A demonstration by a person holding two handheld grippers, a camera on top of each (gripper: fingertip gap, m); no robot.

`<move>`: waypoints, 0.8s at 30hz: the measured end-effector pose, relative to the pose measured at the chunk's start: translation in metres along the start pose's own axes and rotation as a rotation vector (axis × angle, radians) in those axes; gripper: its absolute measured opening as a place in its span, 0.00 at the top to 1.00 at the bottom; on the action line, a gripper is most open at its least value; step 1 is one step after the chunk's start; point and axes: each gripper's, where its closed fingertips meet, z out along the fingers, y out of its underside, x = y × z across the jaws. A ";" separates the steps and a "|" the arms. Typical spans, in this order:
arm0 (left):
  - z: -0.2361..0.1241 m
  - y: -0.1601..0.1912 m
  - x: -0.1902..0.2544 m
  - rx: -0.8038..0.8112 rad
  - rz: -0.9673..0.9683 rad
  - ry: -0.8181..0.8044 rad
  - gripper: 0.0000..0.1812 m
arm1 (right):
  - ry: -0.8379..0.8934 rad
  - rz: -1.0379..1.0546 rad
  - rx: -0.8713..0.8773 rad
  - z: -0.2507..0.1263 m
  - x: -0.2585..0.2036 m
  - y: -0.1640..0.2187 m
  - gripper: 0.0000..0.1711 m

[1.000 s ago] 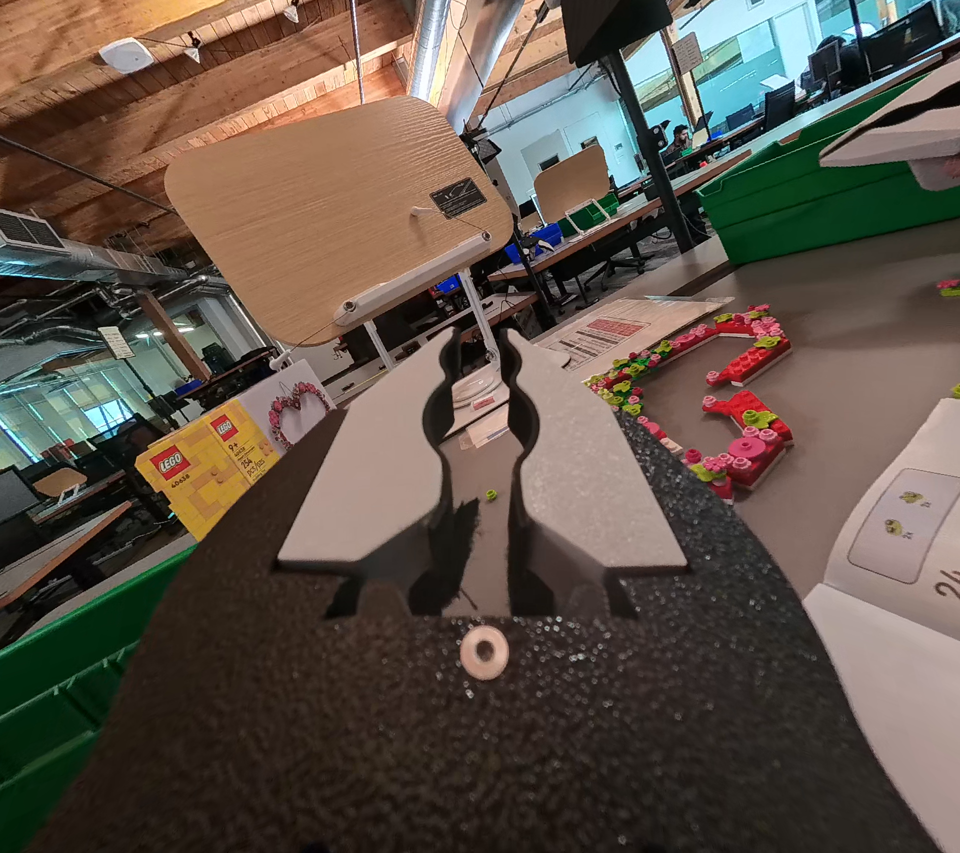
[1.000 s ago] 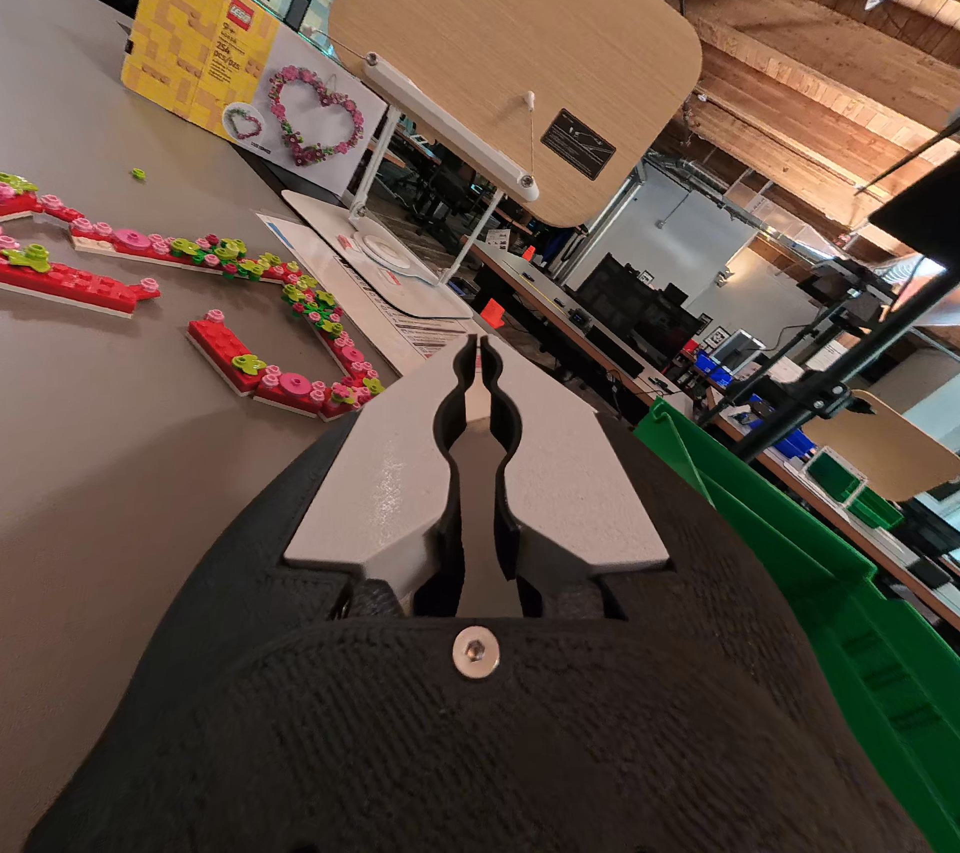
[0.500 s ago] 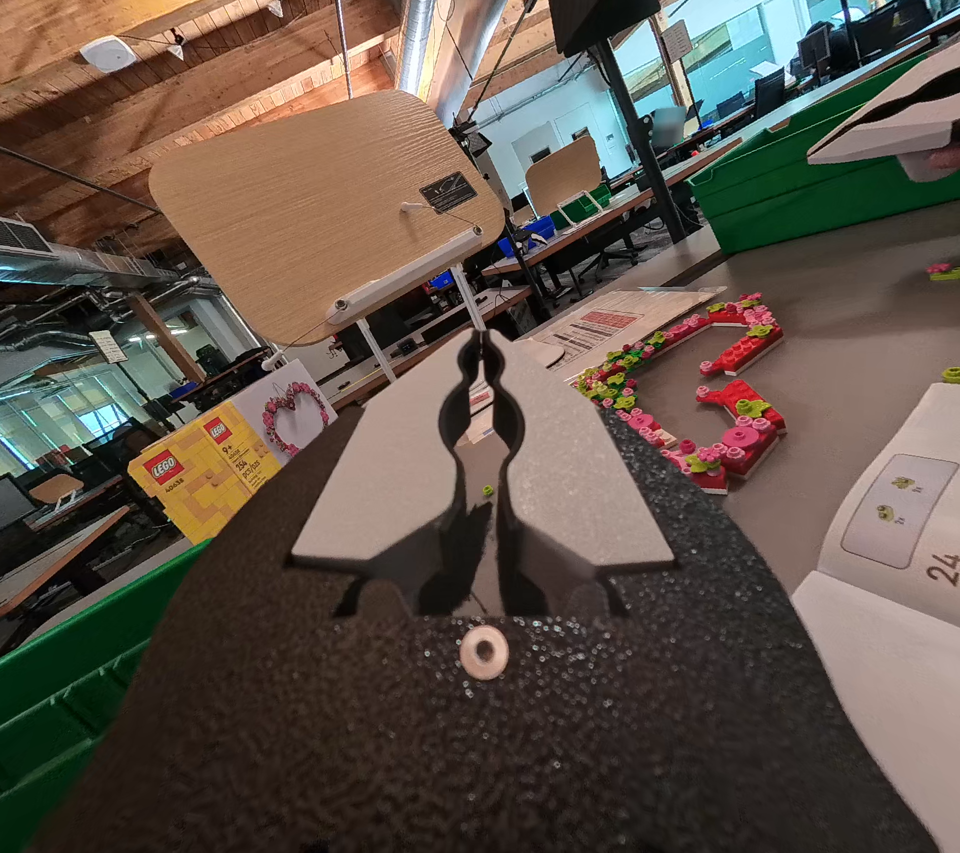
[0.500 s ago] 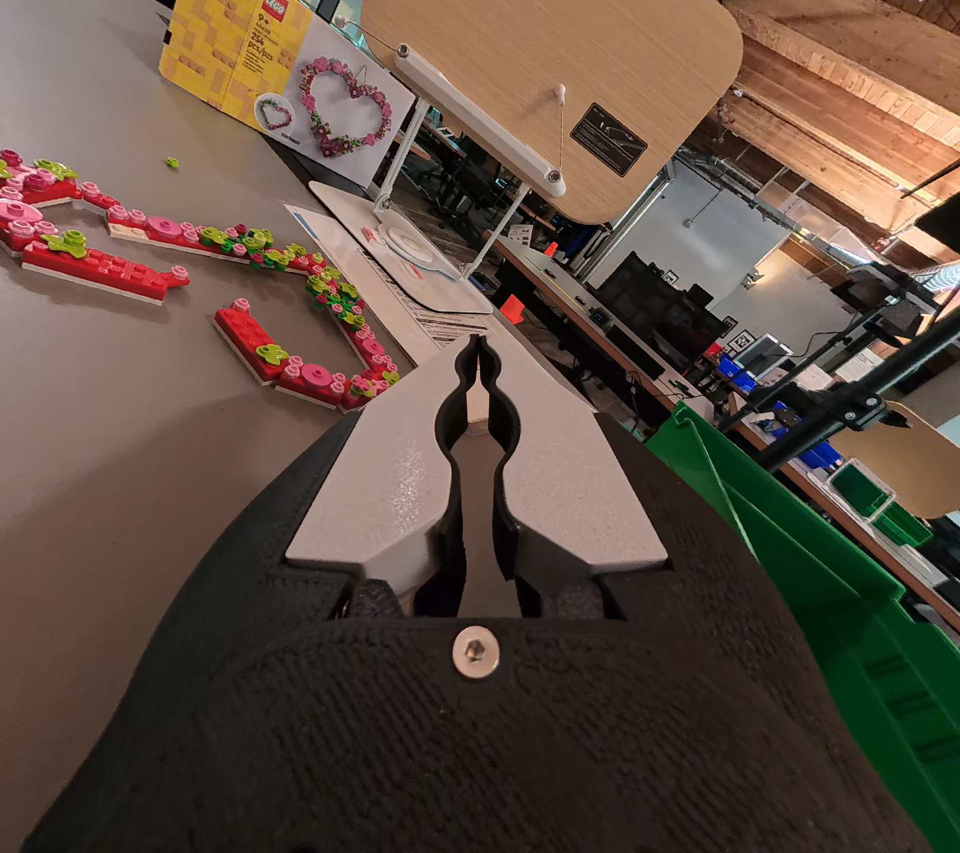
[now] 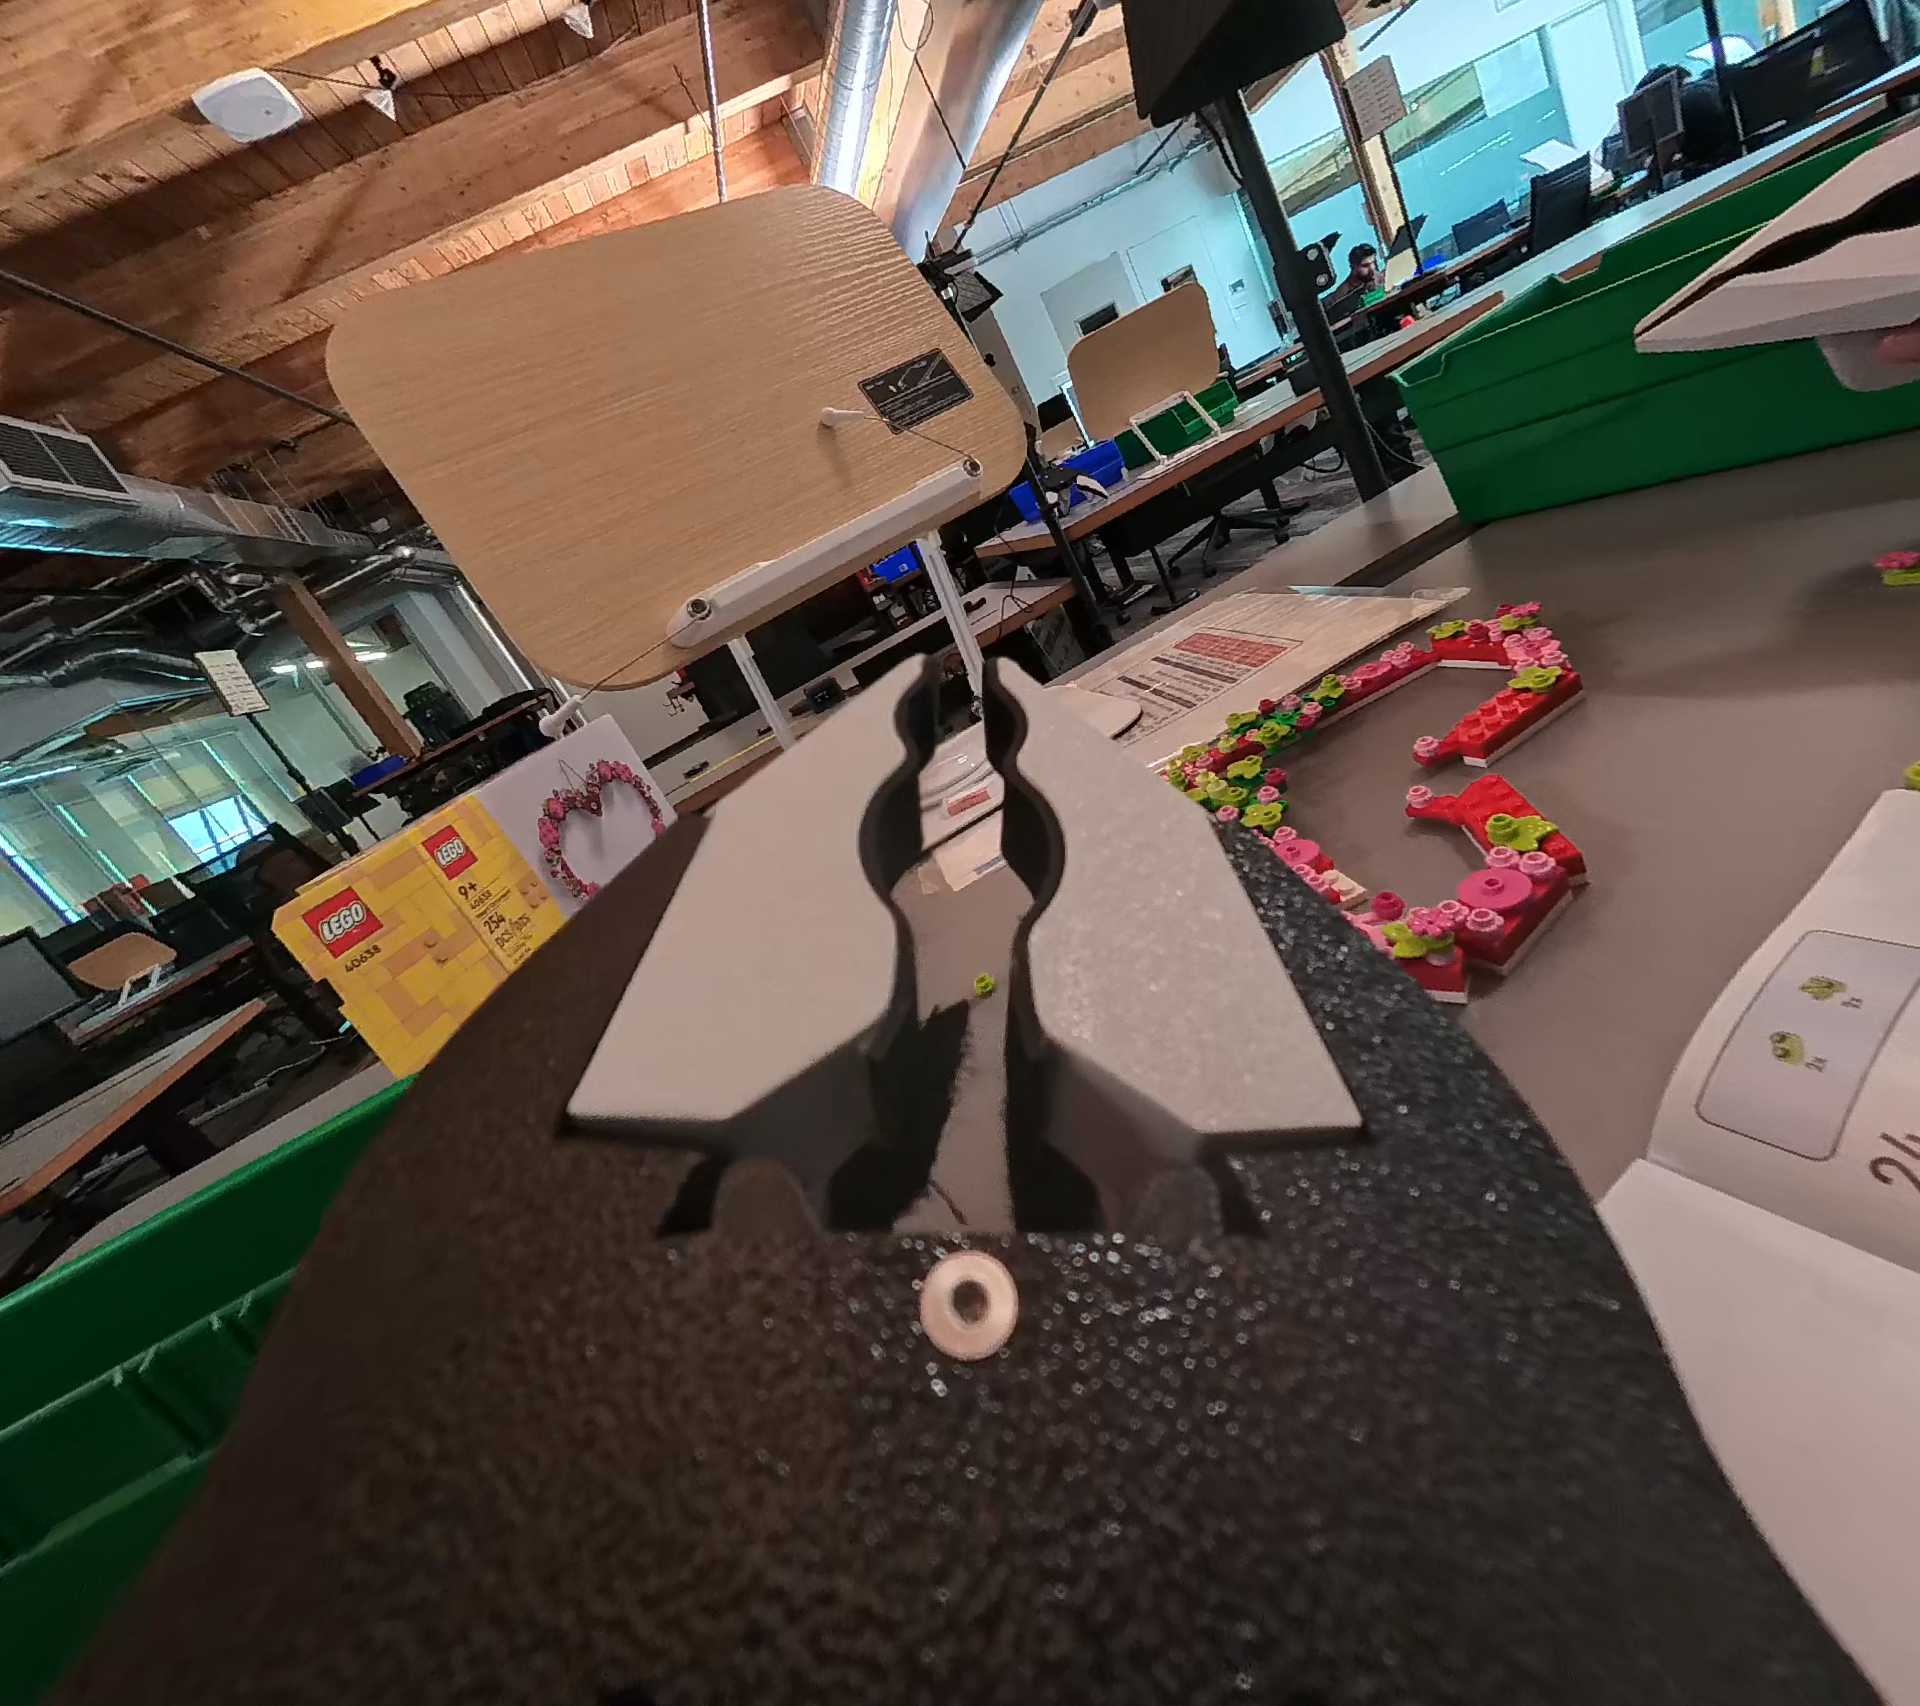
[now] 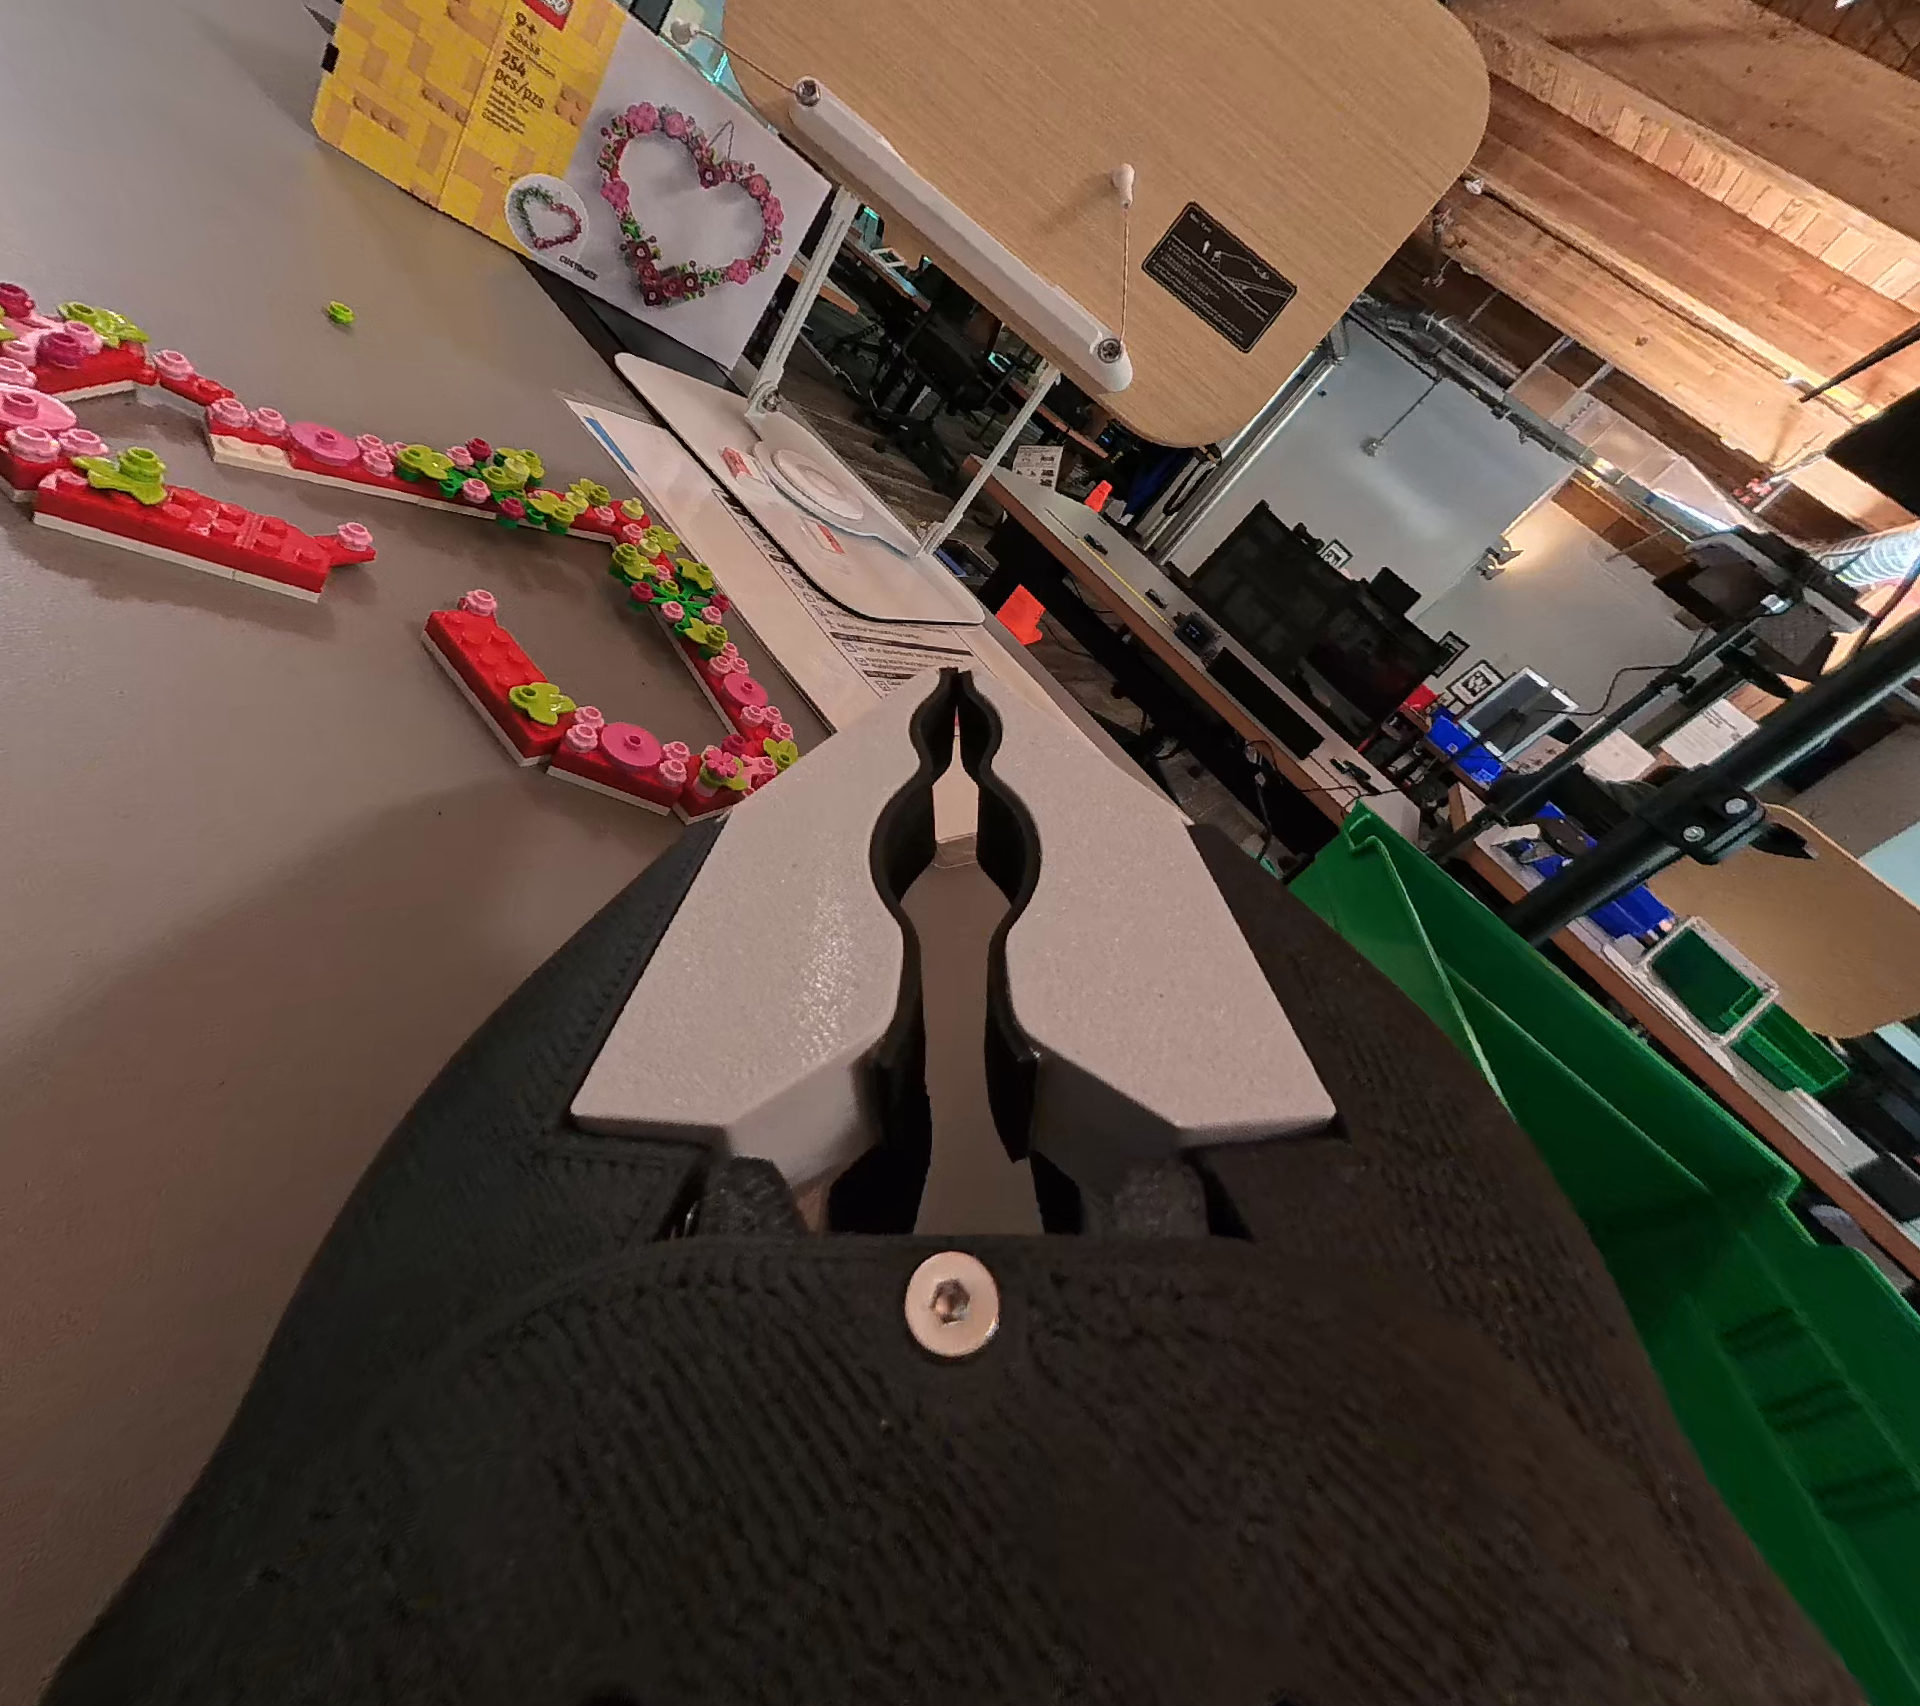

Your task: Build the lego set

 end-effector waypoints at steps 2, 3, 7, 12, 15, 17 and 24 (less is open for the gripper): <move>0.000 -0.001 -0.001 0.002 0.000 -0.004 0.95 | 0.002 -0.001 -0.003 0.000 0.000 0.001 1.00; 0.000 -0.001 -0.001 0.004 -0.001 -0.006 0.95 | 0.002 -0.002 -0.004 0.000 0.000 0.001 1.00; 0.000 0.000 0.000 0.002 -0.004 -0.003 0.93 | 0.003 -0.007 -0.016 0.001 0.000 0.003 1.00; 0.001 0.000 0.000 0.000 -0.003 -0.001 0.91 | 0.006 -0.008 -0.018 0.001 0.001 0.003 1.00; 0.001 0.001 0.001 -0.003 -0.005 0.003 0.91 | 0.008 -0.009 -0.021 0.001 0.001 0.004 1.00; 0.001 0.002 0.001 -0.006 -0.006 0.004 0.91 | 0.011 -0.011 -0.025 0.002 0.001 0.004 1.00; 0.003 0.004 0.000 -0.022 -0.005 -0.005 0.93 | 0.023 -0.014 -0.037 0.002 0.003 0.006 1.00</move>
